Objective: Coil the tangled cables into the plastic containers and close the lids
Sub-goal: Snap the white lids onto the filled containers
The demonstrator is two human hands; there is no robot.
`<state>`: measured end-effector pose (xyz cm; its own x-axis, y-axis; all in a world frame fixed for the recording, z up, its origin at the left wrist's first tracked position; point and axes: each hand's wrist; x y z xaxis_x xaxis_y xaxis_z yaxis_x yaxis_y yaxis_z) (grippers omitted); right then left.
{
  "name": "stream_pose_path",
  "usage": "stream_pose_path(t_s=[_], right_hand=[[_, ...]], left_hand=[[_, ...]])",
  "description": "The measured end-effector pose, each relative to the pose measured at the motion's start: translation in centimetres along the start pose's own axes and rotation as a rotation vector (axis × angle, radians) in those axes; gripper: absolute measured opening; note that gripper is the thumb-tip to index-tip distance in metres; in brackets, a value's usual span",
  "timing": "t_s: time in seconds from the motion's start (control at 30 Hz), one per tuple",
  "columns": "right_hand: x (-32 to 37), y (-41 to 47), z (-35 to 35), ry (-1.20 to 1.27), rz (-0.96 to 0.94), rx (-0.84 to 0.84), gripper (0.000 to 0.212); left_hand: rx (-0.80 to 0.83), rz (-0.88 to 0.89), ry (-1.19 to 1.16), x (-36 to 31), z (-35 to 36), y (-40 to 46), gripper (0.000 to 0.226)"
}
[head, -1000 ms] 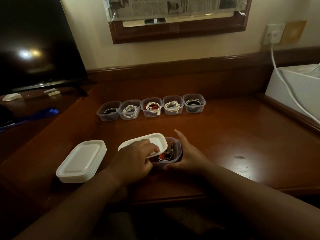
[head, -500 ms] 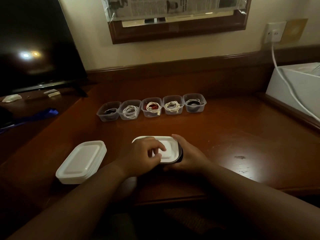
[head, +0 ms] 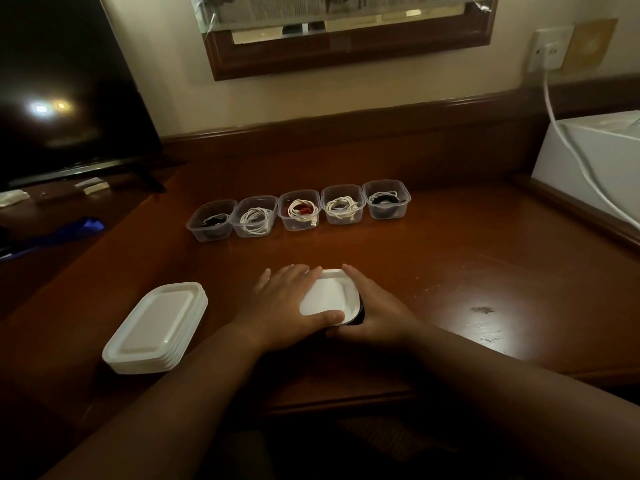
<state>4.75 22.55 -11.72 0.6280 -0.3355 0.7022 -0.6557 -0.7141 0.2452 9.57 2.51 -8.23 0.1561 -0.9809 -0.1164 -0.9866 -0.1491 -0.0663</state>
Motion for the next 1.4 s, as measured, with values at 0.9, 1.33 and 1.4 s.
stream_pose_path(t_s=[0.9,1.33,1.4], right_hand=[[3.2,1.7,-2.3,-0.63,0.181,0.318,0.061],[3.7,1.8,-0.8,-0.773,-0.09,0.384,0.06],[3.0,1.7,-1.6,-0.815,-0.044,0.362,0.06]], left_hand=[[0.057,-0.058,-0.132,-0.2,0.2,1.1,0.056],[-0.148,-0.215,-1.19,-0.5,0.8,0.6,0.027],[-0.158,-0.182,-1.045,0.0,1.2,0.3,0.024]])
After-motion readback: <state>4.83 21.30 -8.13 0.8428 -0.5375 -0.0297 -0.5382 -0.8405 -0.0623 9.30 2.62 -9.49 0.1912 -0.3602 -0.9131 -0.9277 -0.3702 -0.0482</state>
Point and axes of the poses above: each hand's wrist, its own y-axis towards the middle knuckle, its own z-axis out of the palm, x = y × z, and after that the axes turned 15 degrees about -z, right-handed
